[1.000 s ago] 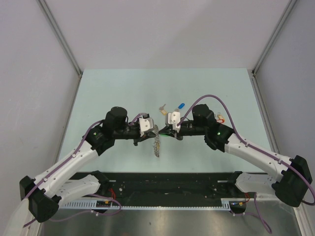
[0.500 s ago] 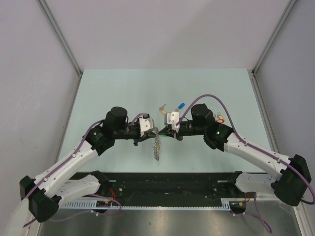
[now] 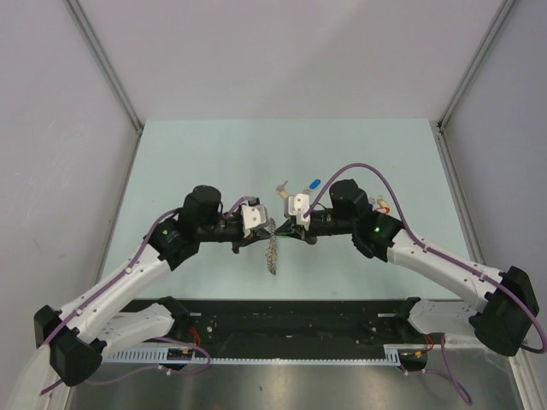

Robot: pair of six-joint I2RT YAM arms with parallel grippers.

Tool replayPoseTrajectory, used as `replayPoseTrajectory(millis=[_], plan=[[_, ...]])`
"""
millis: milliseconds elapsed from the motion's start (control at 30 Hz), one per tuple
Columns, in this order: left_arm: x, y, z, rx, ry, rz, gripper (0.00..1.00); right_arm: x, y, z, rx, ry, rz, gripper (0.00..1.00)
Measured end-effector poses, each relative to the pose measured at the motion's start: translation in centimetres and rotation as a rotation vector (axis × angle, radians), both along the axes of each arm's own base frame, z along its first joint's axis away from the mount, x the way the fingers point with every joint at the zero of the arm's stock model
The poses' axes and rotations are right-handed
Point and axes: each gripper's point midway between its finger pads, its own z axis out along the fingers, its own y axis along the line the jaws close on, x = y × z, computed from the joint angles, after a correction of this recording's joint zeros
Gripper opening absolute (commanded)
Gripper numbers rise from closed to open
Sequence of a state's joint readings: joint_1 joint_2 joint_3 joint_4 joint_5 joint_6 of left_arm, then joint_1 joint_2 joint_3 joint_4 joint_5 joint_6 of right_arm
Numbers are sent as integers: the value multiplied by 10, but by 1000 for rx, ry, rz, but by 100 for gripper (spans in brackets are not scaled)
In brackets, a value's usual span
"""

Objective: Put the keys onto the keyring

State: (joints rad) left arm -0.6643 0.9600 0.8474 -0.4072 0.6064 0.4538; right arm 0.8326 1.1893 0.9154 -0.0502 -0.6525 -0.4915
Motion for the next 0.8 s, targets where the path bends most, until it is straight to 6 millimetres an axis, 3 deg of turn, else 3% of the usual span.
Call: replayPoseTrajectory(millis=[800], plan=[[-2, 2, -4, 13, 16, 0, 0, -5, 3, -1, -12, 17, 10, 0]])
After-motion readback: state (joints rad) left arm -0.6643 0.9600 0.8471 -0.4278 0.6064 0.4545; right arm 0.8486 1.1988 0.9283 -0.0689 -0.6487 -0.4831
